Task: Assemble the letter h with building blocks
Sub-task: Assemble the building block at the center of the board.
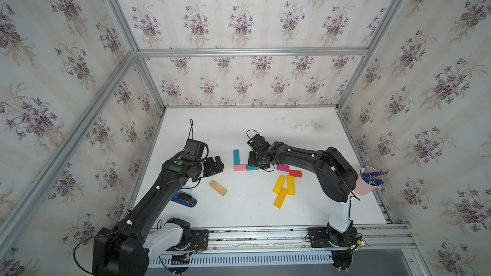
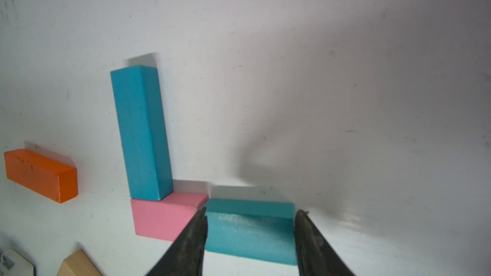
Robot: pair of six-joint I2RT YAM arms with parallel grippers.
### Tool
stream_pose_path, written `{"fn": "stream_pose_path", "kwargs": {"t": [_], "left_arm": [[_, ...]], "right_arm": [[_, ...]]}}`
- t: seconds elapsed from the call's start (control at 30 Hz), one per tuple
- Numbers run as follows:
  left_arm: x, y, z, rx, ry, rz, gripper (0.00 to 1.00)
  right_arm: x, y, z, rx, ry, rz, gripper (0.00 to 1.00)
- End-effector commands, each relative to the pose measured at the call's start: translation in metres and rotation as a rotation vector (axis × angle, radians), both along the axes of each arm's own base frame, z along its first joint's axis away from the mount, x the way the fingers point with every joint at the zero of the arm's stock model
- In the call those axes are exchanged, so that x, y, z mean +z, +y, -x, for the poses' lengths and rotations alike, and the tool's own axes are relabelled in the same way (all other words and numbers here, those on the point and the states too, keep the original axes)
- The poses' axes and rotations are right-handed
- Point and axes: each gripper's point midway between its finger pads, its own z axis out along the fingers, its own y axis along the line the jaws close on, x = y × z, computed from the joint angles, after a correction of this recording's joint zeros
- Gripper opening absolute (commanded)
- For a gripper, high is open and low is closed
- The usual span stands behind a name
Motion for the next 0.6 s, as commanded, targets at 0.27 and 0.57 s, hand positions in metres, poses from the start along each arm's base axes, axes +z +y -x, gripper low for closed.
{"fn": "stream_pose_path", "kwargs": {"t": [0.27, 0.57], "left_arm": [[0.003, -0.002, -0.004, -0.01, -0.011, 0.004, 1.0], [0.002, -0.002, -0.004, -0.008, -0.006, 0.001, 1.0]], "right_arm": [[0.004, -0.002, 0.006, -0.003, 0.002, -0.001, 0.64], [-0.001, 0.002, 0.012, 0.007, 0.018, -0.003, 0.63]]}}
